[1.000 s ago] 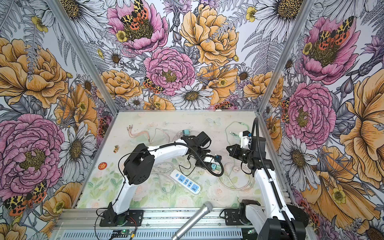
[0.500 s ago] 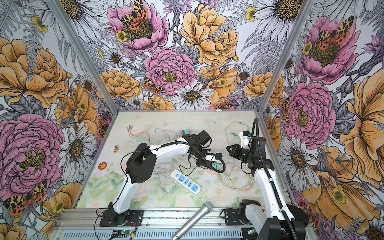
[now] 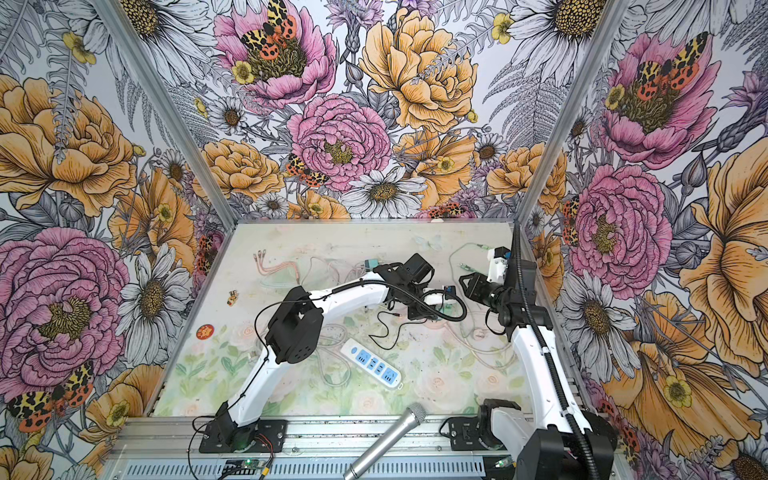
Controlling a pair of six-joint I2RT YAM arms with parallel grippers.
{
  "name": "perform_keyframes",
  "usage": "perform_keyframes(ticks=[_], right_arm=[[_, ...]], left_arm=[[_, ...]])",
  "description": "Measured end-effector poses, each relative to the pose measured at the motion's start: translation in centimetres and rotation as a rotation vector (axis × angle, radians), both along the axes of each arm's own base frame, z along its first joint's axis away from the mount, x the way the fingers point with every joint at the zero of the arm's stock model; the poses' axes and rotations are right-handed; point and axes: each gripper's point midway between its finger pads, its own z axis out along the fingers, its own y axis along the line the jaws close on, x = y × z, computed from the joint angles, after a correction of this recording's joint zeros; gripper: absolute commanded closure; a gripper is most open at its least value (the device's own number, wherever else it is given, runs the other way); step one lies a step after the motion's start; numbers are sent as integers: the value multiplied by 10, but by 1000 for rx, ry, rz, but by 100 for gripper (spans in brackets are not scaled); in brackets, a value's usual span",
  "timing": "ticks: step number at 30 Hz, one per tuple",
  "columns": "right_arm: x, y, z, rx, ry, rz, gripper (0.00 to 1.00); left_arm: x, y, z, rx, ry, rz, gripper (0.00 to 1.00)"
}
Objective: Insert the plug
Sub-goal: 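Push the teal charger down into the pink socket with the left gripper, then open the left gripper and lift it off the plugged teal charger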
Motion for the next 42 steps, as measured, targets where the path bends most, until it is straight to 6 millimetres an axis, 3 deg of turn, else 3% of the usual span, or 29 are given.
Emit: perform_keyframes(ticks=[6,13,23,25,35,38,42], right_arm=[[14,-26,19,-53,-38,-97,63],[18,-30,14,-58,-19,-111,63],[19,-30,12,-56,-12,-109,63],[19,-30,12,-56,-12,-110,63],[18,-28,12,-53,-14,-103,62],[18,-28,13,-53,-17,-102,63],[18,-27,14,-51,-20,-99,63]], left_arm=[[25,-10,1,-17,-14,108,91],[46,-13,1,-30,-40,186,86],[51,-10,1,-36,-52,195,65],[50,0,-13,11,-47,211,63],[57,10,-11,16,-55,234,57],[56,13,-11,23,-54,237,50],[48,24,-14,51,-42,240,49]])
